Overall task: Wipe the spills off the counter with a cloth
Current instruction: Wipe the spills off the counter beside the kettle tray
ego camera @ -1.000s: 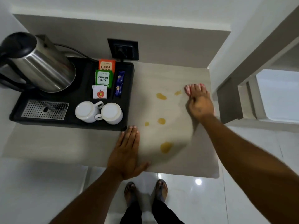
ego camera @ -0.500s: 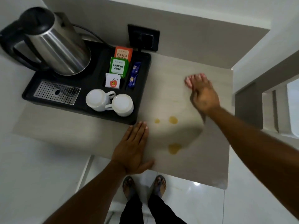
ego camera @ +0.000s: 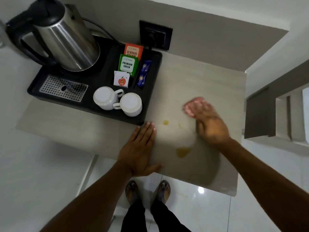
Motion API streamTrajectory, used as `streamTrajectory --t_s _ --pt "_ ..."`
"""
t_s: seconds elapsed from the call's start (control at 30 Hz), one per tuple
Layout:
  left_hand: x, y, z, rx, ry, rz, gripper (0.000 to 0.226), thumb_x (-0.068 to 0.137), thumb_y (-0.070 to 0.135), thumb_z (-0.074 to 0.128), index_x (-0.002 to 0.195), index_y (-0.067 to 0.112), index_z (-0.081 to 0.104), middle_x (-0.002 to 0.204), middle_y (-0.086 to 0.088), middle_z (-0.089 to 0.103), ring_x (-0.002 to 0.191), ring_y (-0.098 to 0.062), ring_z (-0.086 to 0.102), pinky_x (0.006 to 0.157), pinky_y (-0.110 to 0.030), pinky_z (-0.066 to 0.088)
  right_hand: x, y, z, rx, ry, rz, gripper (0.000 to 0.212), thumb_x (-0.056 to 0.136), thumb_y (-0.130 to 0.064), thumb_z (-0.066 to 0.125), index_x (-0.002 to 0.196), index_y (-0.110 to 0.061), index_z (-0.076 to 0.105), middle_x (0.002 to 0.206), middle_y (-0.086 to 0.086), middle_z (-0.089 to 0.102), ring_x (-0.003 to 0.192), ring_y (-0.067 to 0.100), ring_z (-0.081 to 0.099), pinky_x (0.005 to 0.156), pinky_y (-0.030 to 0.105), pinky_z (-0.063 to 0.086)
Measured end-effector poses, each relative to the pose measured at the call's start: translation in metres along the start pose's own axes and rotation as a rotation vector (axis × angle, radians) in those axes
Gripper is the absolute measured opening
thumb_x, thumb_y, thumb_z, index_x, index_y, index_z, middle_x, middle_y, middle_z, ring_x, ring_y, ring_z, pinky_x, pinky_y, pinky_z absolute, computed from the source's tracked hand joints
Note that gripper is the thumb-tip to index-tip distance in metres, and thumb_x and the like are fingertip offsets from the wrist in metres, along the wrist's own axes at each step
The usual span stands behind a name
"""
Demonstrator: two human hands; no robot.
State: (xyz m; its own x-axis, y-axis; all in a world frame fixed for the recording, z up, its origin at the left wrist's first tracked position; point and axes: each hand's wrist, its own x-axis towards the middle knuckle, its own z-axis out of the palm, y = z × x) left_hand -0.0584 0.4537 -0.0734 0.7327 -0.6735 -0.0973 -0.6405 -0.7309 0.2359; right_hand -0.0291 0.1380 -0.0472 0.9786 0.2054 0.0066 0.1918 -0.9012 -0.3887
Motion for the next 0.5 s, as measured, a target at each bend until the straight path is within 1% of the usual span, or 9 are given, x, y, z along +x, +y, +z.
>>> streamTrajectory --t_s 0.1,0.17,0.23,0.3,0.33,0.4,0.5 --pt "0.0 0.0 0.0 0.001 0.004 0.008 0.113 0.087 0.078 0.042 0.159 -0.002 0.011 0.17 -0.023 0.011 0.159 -0.033 -0.002 0.128 -0.055 0.012 0.029 0.034 -0.024 -0.026 0.063 0.225 0.062 0.085 -0.011 0.043 0.147 -0.012 0.042 0.154 0.019 0.039 0.146 0.04 0.025 0.12 0.046 0.013" --pt "0.0 0.0 0.001 0.002 0.009 0.017 0.113 0.086 0.077 0.044 0.159 -0.003 0.011 0.17 -0.024 0.012 0.159 -0.034 -0.001 0.127 -0.055 0.013 0.066 0.033 -0.027 -0.053 0.069 0.25 0.061 0.084 -0.006 0.043 0.144 -0.015 0.046 0.153 0.017 0.042 0.146 0.04 0.026 0.121 0.046 0.015" --pt "-0.001 0.0 0.0 0.007 0.008 0.015 0.114 0.086 0.078 0.043 0.159 -0.003 0.011 0.17 -0.024 0.011 0.159 -0.034 -0.001 0.127 -0.055 0.013 0.092 0.015 -0.019 -0.051 0.067 0.18 0.061 0.083 0.0 0.047 0.141 -0.017 0.051 0.151 0.014 0.045 0.145 0.039 0.028 0.12 0.045 0.019" --pt "-0.001 0.0 -0.001 0.009 0.005 0.018 0.114 0.086 0.079 0.044 0.159 -0.003 0.011 0.169 -0.025 0.013 0.159 -0.034 0.0 0.127 -0.055 0.013 0.098 -0.014 -0.002 -0.026 0.065 0.091 0.065 0.081 0.005 0.049 0.142 -0.017 0.052 0.153 0.013 0.043 0.146 0.038 0.026 0.12 0.043 0.014" --pt "-0.001 0.0 -0.002 0.011 0.003 0.016 0.115 0.086 0.079 0.043 0.159 -0.003 0.012 0.169 -0.025 0.014 0.159 -0.034 0.002 0.127 -0.055 0.013 0.093 -0.031 0.008 -0.02 0.055 0.043 0.067 0.08 0.006 0.05 0.143 -0.016 0.052 0.154 0.013 0.042 0.147 0.037 0.026 0.12 0.044 0.012" --pt "-0.003 0.002 -0.005 0.009 0.0 -0.007 0.116 0.086 0.082 0.04 0.159 -0.004 0.012 0.169 -0.025 0.015 0.159 -0.035 0.005 0.127 -0.055 0.011 0.071 -0.064 0.024 -0.033 0.021 -0.06 0.07 0.08 0.007 0.05 0.146 -0.016 0.047 0.155 0.013 0.04 0.148 0.036 0.024 0.122 0.049 0.015" --pt "-0.01 0.004 -0.007 0.01 0.002 -0.053 0.117 0.086 0.085 0.036 0.159 -0.003 0.011 0.169 -0.024 0.014 0.159 -0.034 0.008 0.128 -0.054 0.01 0.016 -0.085 0.033 -0.049 -0.053 -0.166 0.072 0.082 0.006 0.052 0.149 -0.017 0.041 0.157 0.01 0.035 0.15 0.033 0.019 0.121 0.052 0.019"
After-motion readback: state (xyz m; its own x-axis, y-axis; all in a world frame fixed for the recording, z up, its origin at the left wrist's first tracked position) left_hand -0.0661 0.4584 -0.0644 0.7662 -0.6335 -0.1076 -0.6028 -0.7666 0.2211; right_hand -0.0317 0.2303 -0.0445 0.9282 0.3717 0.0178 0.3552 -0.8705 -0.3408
